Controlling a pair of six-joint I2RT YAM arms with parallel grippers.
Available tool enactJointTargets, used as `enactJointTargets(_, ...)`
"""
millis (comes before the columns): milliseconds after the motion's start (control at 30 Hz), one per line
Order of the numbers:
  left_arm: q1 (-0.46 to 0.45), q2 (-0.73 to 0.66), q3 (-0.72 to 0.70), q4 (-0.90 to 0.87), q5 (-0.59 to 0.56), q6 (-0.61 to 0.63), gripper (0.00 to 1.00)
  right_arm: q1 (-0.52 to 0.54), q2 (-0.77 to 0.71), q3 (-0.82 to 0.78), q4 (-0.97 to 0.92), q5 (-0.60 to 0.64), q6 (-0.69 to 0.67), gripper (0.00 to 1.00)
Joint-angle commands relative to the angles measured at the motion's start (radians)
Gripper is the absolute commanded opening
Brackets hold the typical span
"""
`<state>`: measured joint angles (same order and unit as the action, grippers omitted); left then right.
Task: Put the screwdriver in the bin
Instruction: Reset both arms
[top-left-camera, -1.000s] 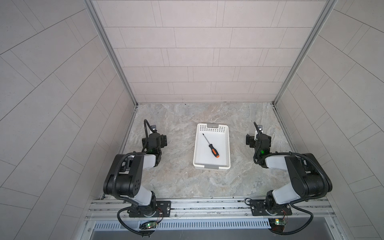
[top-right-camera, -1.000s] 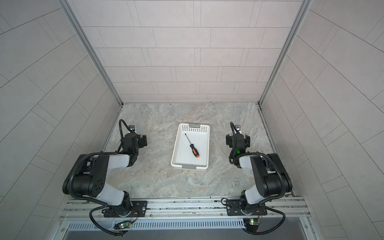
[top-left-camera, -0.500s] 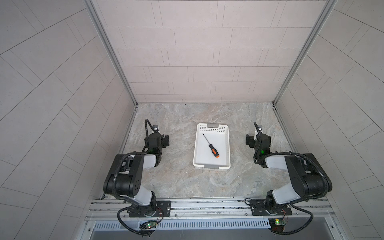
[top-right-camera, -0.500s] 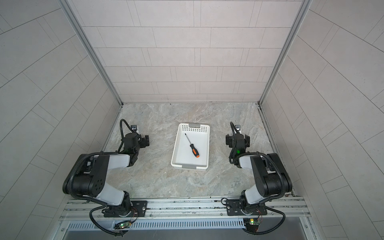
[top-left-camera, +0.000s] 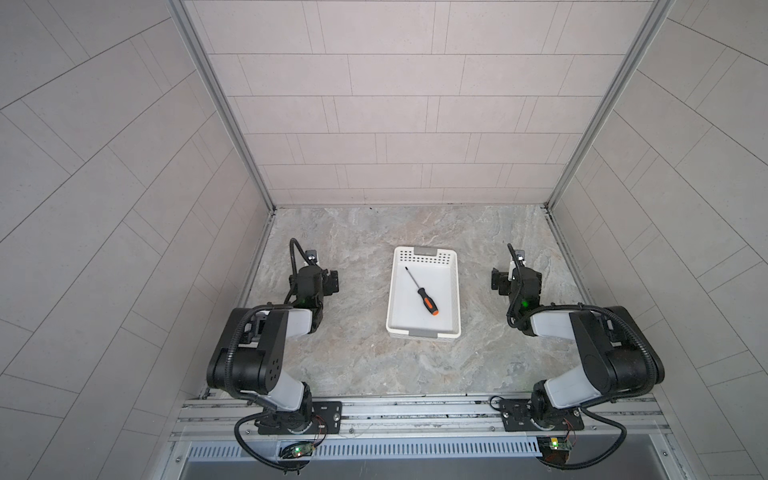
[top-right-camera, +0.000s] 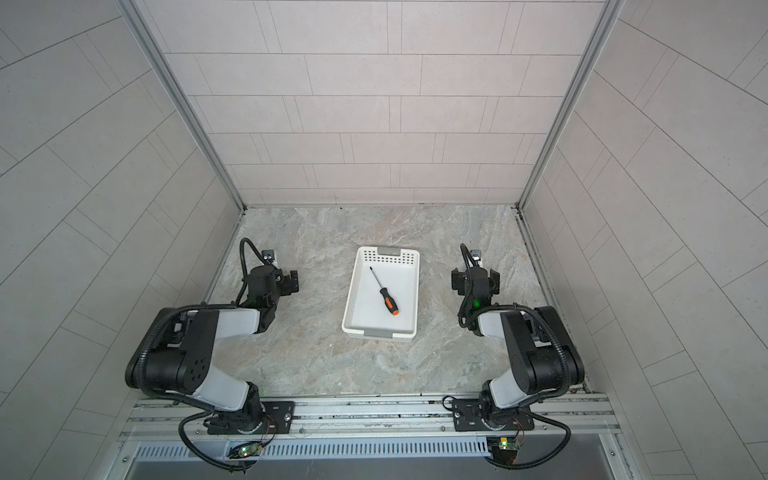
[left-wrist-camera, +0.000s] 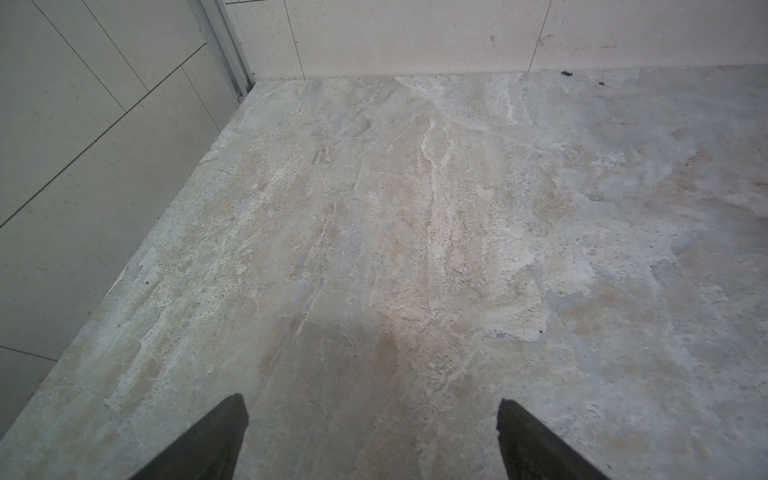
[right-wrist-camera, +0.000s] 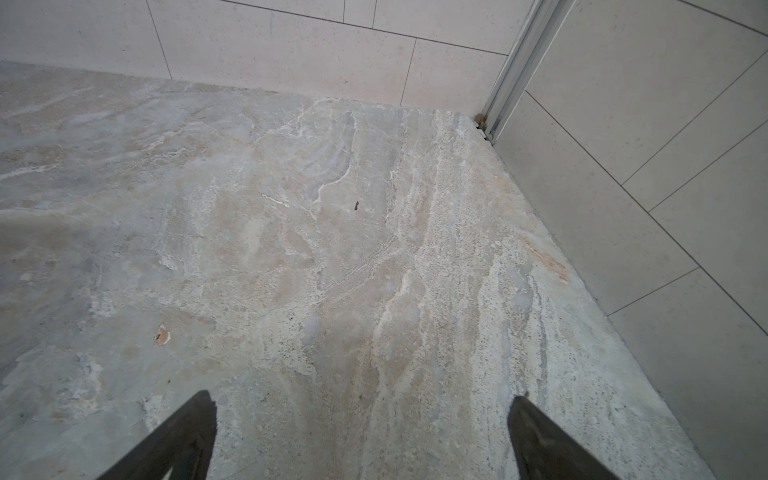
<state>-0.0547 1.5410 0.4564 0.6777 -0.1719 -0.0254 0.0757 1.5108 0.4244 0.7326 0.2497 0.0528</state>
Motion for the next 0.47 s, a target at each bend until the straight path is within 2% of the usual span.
enactJointTargets(0,-0.002,-0.005,0.008,0.022,0.004,0.013,1.0,-0.004,0.002,0.01,-0.009,-0.001,-0.002,1.0)
enactJointTargets(433,-0.002,-0.005,0.008,0.023,0.006,0.013,1.0,-0.011,0.003,0.015,-0.017,-0.014,0.0,1.0)
